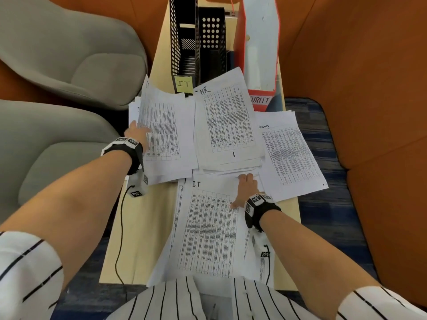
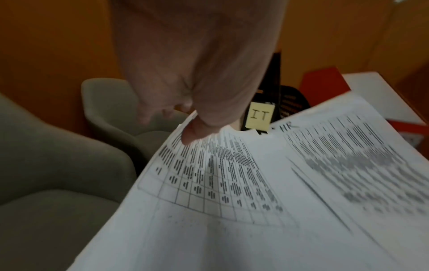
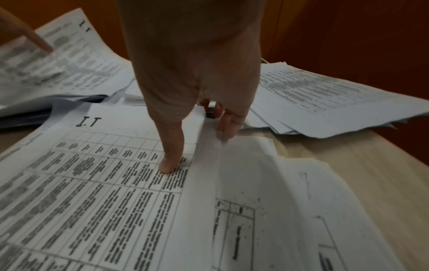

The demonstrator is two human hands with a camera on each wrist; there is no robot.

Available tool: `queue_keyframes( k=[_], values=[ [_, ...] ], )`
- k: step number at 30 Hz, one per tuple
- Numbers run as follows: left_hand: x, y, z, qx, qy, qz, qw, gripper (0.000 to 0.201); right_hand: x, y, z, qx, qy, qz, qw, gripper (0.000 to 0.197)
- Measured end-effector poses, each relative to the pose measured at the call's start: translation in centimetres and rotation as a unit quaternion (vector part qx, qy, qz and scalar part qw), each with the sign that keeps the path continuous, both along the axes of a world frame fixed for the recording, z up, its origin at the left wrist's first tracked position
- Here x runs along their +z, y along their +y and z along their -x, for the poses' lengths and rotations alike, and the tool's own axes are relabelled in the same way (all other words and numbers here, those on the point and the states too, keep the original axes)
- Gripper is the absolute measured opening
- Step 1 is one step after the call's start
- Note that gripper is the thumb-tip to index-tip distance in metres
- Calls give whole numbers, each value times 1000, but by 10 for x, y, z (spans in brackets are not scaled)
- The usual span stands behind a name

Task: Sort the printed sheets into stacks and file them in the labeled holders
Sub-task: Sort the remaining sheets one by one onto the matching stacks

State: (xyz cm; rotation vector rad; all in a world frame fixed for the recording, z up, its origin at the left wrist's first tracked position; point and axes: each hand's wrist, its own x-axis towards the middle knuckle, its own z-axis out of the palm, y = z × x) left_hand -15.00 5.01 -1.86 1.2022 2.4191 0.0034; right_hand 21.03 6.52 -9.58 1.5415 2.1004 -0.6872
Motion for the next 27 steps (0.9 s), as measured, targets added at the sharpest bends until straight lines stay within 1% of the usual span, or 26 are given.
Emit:
queue_keyframes(
  k=[1,2,3,4,6,7,8,10,11,13,15,16,17,18,19,20,21,22,23,24,25,26,27],
  values=[
    [-4,-4,-1,8,19,7,1000,63,1,0,0,4,-4,4,1000,114],
    [-9,-7,-2,-2,39,13,999,68,2,0,0,3,-2,6,1000,112],
    [-10,-10,-7,-32,46,23,998,69,3,0,-1,-2,11,7,1000,107],
    [-12,-13,-14,-81,39,44,995,67,4,-1,-3,-5,31,5,1000,98],
    [-24,-22,-32,-181,-24,89,979,56,8,-1,-7,-2,81,-19,997,65],
    [-31,-28,-42,-214,-61,116,968,50,10,0,-10,5,111,-38,993,47],
    [-38,-34,-50,-235,-82,142,958,46,13,0,-12,11,144,-51,988,34],
    [-48,-44,-59,-240,-83,169,952,39,19,-2,-17,2,213,-60,975,13],
    [-51,-46,-62,-240,-80,159,954,35,22,-3,-20,-16,244,-55,968,14],
    [-49,-49,-73,-238,-93,90,963,30,26,-2,-28,-57,271,-4,961,26],
    [-41,-53,-92,-212,-152,-9,965,31,31,0,-38,-80,262,51,960,29],
    [-35,-58,-104,-192,-195,-45,961,31,31,3,-44,-107,268,59,956,31],
    [-31,-62,-116,-166,-242,-71,953,28,33,6,-48,-148,286,60,945,34],
    [-27,-67,-127,-132,-294,-77,944,27,34,10,-53,-194,301,61,932,36],
    [-24,-74,-137,-81,-362,-77,925,36,35,13,-58,-229,311,64,920,35],
    [-20,-80,-146,-4,-449,-70,891,52,38,15,-62,-258,304,69,914,29],
    [-17,-86,-155,73,-531,-55,842,68,38,15,-65,-287,291,71,910,19],
    [-17,-90,-161,113,-579,-28,807,79,37,16,-68,-323,295,78,896,12],
    [-19,-95,-167,100,-597,4,796,83,34,17,-71,-365,316,95,871,18],
    [-18,-101,-173,55,-593,39,802,80,34,18,-71,-413,359,129,827,31],
    [-19,-105,-179,-5,-569,68,820,69,31,20,-71,-457,402,160,777,42],
    [-24,-107,-182,-30,-521,73,850,55,31,20,-69,-485,438,188,733,53],
    [-28,-107,-183,0,-492,44,869,43,36,17,-66,-496,461,215,704,63]
  ],
)
